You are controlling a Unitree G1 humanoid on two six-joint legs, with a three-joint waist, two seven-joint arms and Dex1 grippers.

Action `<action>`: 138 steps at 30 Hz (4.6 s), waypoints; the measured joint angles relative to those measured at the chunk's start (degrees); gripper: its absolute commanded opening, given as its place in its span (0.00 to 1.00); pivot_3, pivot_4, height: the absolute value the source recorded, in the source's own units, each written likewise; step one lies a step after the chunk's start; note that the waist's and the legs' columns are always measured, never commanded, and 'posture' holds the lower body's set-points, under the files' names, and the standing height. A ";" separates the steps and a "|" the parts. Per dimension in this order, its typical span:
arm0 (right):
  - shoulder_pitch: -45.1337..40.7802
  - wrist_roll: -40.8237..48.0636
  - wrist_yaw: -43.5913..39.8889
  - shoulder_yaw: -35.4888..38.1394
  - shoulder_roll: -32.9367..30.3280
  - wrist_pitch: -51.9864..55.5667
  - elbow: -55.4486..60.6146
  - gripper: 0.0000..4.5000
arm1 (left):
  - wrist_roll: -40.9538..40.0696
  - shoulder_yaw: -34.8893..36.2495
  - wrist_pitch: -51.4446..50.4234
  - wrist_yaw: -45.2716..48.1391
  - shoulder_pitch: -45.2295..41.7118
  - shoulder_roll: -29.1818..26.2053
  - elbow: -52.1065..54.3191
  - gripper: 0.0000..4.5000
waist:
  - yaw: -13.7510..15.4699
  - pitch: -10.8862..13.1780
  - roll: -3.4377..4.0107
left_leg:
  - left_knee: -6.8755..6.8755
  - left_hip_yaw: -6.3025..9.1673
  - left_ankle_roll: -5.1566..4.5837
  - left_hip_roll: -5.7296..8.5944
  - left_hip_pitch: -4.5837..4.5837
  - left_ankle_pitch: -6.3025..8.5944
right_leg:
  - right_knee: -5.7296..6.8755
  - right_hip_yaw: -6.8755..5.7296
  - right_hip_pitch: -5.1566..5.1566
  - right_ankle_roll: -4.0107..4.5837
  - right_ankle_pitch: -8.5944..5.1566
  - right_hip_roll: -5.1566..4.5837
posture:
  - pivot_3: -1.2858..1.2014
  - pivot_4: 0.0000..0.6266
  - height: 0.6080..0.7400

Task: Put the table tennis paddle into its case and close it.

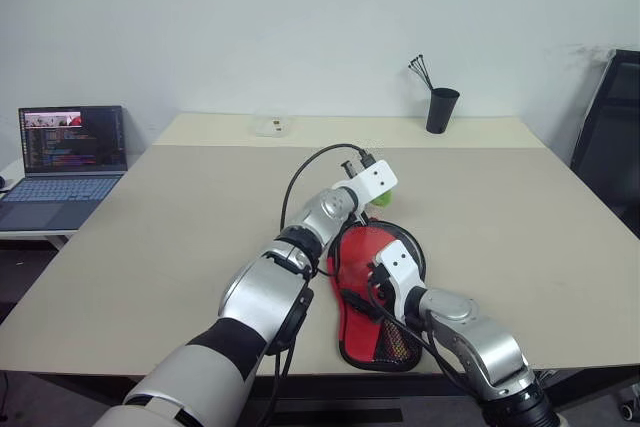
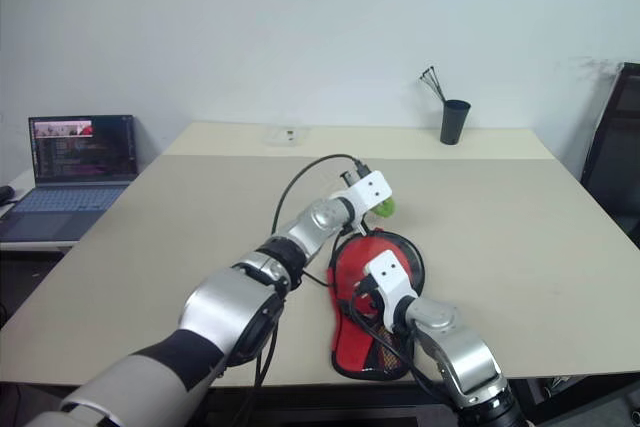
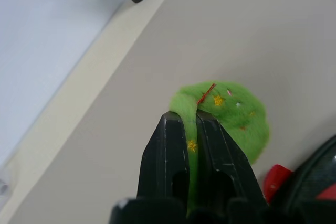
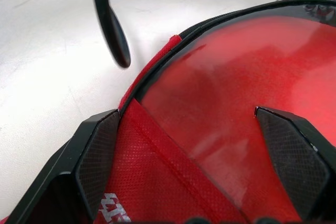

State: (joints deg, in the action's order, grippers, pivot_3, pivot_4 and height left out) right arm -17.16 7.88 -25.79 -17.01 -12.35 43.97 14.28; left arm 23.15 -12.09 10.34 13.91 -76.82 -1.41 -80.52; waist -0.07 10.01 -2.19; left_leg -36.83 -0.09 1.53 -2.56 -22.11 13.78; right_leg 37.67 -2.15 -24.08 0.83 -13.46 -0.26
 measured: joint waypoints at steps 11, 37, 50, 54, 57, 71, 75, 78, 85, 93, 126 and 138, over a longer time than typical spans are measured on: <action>0.97 -0.01 0.93 -0.15 0.23 1.48 2.04 1.00 | 4.81 -3.42 2.91 -2.05 -1.56 4.23 -0.88 0.01 | 0.17 0.01 -0.02 | -0.01 0.04 0.02 0.04 -0.11 0.01 | -0.07 -0.01 -0.02 0.00 0.00 -0.03 | 0.52 0.24 1.00; 0.11 0.23 1.91 -0.93 1.93 2.08 1.77 1.00 | 0.13 0.75 4.78 7.74 -1.78 7.19 -0.34 0.77 | -0.45 0.00 -0.01 | 0.01 -0.01 0.05 0.02 -0.10 0.04 | -0.16 -0.03 -0.02 -0.02 0.00 -0.02 | 0.52 0.24 1.00; 0.52 10.37 -6.47 7.45 -6.60 9.02 7.64 1.00 | -21.48 16.10 7.75 35.82 8.89 -5.40 12.55 0.77 | -0.64 0.04 0.04 | 0.00 -0.12 0.06 -0.01 -0.03 0.04 | -0.02 -0.01 -0.06 0.00 0.01 0.01 | 0.52 0.24 1.00; -4.56 15.49 -9.41 15.16 -9.65 9.35 5.88 1.00 | -27.67 17.88 1.74 44.24 17.82 -11.51 23.17 0.77 | -1.46 0.06 0.06 | -0.01 -0.06 0.06 -0.05 -0.01 0.03 | 0.06 0.04 -0.07 0.00 0.01 0.05 | 0.52 0.24 1.00; -8.44 16.73 -10.63 18.42 -11.87 8.64 1.66 1.00 | -30.82 18.18 -4.25 46.82 23.34 -14.85 32.34 0.77 | -1.48 0.06 0.05 | -0.02 -0.02 0.05 -0.07 -0.02 0.03 | 0.05 0.10 -0.06 0.01 0.00 0.05 | 0.52 0.24 1.00; -24.58 8.48 -9.08 19.21 -6.63 -13.64 -44.15 1.00 | -43.98 21.55 -30.00 42.70 48.05 -25.68 72.00 0.77 | -1.48 0.09 0.11 | -0.03 -0.10 0.05 -0.09 0.03 0.03 | 0.12 0.27 -0.06 0.02 0.01 0.05 | 0.52 0.24 1.00; -26.90 7.84 -10.63 19.27 -5.19 -18.33 -53.04 1.00 | -45.67 21.51 -32.12 40.84 50.50 -26.02 75.56 0.77 | -1.41 0.09 0.11 | -0.01 -0.08 0.05 -0.11 0.00 0.04 | 0.09 0.26 -0.07 0.03 0.01 0.05 | 0.52 0.24 1.00; -28.73 6.83 -13.07 18.98 -5.10 -21.08 -57.42 0.91 | -45.87 21.50 -32.66 39.97 50.69 -26.62 76.34 0.78 | -1.52 0.09 0.11 | -0.03 -0.11 0.05 -0.10 0.10 0.03 | 0.14 0.30 -0.03 0.03 0.01 0.05 | 0.52 0.24 1.00; -29.69 6.09 -18.11 18.79 -4.68 -24.34 -61.55 0.41 | -46.98 21.49 -33.56 39.15 50.84 -28.18 77.88 0.78 | -1.66 0.09 0.11 | -0.01 -0.14 0.05 -0.13 0.15 0.04 | 0.18 0.34 -0.03 0.04 0.00 0.08 | 0.52 0.24 1.00; -29.34 4.65 -20.42 17.02 -1.35 -24.80 -58.25 0.01 | -47.29 21.36 -33.75 39.21 51.73 -28.79 78.28 0.78 | -2.38 0.10 0.13 | 0.12 -0.26 0.04 -0.25 0.32 0.04 | 0.26 0.58 -0.10 0.05 0.00 0.11 | 0.52 0.24 1.00; -16.44 11.98 -19.30 16.02 -6.08 2.55 -16.52 1.00 | -41.51 11.95 -25.45 40.32 50.46 -25.76 70.95 0.78 | -1.57 0.12 0.15 | 0.30 -0.67 0.06 -0.12 0.24 0.05 | 0.14 0.91 -0.31 0.03 0.00 0.11 | 0.52 0.24 1.00; -25.43 11.12 -13.68 18.55 -7.31 -2.86 -29.41 1.00 | -39.97 9.79 -22.01 41.77 47.09 -23.01 65.82 0.78 | -1.56 0.12 0.15 | 0.32 -0.71 0.05 -0.11 0.12 0.05 | 0.00 0.93 -0.32 0.03 0.00 0.13 | 0.52 0.24 1.00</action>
State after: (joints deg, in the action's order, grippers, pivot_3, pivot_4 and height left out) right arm -42.59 19.00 -39.47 1.54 -19.66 41.12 -15.13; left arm -16.82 -2.30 -11.67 55.68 -29.74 -24.42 -14.70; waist -1.62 10.13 -2.04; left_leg -36.51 -0.80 1.58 -2.66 -21.99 13.84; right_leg 37.66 -1.22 -24.40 0.86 -13.46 -0.13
